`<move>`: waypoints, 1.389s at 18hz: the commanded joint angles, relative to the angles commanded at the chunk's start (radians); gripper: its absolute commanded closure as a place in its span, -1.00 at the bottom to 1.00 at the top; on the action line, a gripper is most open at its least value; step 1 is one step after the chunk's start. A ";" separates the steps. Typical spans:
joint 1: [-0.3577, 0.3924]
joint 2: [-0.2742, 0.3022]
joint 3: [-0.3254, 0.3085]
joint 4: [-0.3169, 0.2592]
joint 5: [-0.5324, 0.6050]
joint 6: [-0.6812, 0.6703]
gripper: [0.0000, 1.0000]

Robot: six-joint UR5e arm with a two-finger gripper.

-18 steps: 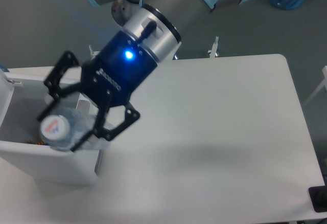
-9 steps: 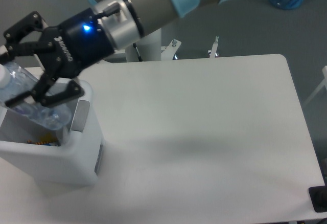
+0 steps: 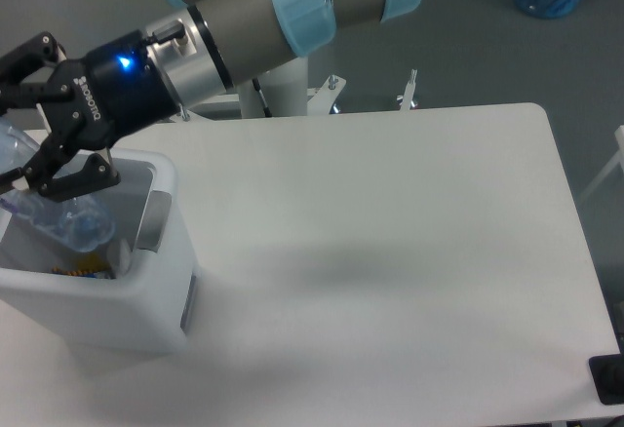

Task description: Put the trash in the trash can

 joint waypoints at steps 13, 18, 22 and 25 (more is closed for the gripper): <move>0.047 -0.008 -0.043 -0.002 0.009 0.062 -0.99; 0.198 -0.026 -0.043 -0.003 0.009 0.059 -1.00; 0.307 -0.083 -0.040 0.003 0.011 0.063 -1.00; 0.359 -0.142 -0.023 0.006 0.078 0.095 -1.00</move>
